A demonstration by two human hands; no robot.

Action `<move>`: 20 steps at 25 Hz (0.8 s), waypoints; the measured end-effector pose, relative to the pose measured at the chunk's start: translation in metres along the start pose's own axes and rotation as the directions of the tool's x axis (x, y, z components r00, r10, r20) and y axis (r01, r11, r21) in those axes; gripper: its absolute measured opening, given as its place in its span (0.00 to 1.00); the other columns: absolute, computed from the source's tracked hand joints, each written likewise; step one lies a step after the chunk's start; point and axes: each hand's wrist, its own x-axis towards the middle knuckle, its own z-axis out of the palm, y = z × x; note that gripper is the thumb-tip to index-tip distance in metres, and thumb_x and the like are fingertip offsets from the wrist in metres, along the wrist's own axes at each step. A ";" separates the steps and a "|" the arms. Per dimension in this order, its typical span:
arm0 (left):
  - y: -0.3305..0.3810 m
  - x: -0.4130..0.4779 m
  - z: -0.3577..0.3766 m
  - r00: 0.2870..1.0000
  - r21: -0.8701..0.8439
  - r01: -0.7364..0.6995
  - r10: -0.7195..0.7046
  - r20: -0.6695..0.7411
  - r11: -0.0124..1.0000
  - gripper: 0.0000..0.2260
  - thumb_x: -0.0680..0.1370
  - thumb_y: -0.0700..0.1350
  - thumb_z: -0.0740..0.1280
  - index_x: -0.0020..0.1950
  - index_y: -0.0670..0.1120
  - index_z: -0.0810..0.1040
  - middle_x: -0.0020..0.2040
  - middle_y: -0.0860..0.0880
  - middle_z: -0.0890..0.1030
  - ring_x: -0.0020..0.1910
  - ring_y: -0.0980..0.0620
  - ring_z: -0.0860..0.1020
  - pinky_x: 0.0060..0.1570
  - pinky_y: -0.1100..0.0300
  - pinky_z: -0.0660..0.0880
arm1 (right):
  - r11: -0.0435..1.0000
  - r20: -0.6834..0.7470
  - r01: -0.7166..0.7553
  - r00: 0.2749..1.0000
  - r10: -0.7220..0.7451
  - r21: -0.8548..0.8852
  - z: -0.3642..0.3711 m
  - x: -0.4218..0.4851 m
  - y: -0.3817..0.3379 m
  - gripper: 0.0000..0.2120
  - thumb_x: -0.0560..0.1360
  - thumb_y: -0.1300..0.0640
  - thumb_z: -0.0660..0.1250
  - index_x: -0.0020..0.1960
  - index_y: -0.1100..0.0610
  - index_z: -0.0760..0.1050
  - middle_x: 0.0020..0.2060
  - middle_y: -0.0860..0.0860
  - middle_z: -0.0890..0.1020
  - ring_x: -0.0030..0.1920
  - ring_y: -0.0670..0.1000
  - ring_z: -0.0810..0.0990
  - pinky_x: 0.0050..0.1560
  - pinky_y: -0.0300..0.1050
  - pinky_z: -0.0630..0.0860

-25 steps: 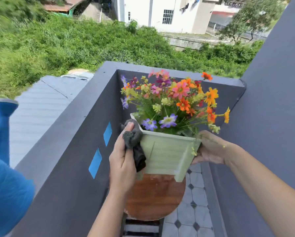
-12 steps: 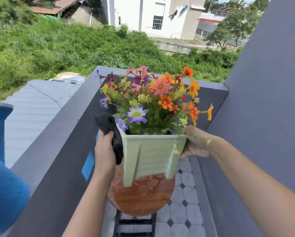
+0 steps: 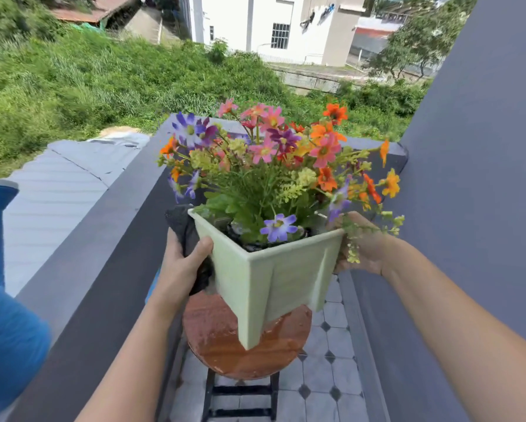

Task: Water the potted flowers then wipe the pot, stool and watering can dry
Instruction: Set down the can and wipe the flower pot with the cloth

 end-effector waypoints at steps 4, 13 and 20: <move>0.003 0.004 0.006 0.987 -0.036 -0.025 0.019 -0.159 0.999 0.14 0.79 0.40 0.62 0.64 0.49 0.68 0.53 0.55 0.78 0.43 0.69 0.79 0.41 0.73 0.76 | 0.983 0.231 -0.059 0.973 0.017 0.176 0.005 -0.012 0.017 0.24 0.67 0.35 0.62 0.50 0.49 0.84 0.48 0.52 0.86 0.47 0.50 0.84 0.45 0.46 0.79; 0.004 -0.011 0.021 0.970 0.067 -0.051 0.065 -0.235 0.996 0.16 0.71 0.46 0.71 0.56 0.57 0.73 0.52 0.57 0.81 0.48 0.64 0.80 0.45 0.68 0.77 | 0.981 -0.275 0.181 0.949 -0.155 0.073 0.058 -0.001 0.082 0.44 0.70 0.36 0.66 0.76 0.47 0.45 0.67 0.44 0.65 0.66 0.42 0.69 0.58 0.39 0.71; 0.010 -0.048 0.042 0.939 0.211 -0.069 0.135 -0.316 0.975 0.16 0.69 0.50 0.72 0.53 0.62 0.73 0.46 0.68 0.81 0.45 0.73 0.77 0.45 0.79 0.71 | 0.775 -0.065 0.164 0.985 -0.157 0.611 0.055 -0.005 0.078 0.38 0.60 0.27 0.66 0.63 0.47 0.77 0.61 0.55 0.81 0.60 0.55 0.80 0.59 0.56 0.76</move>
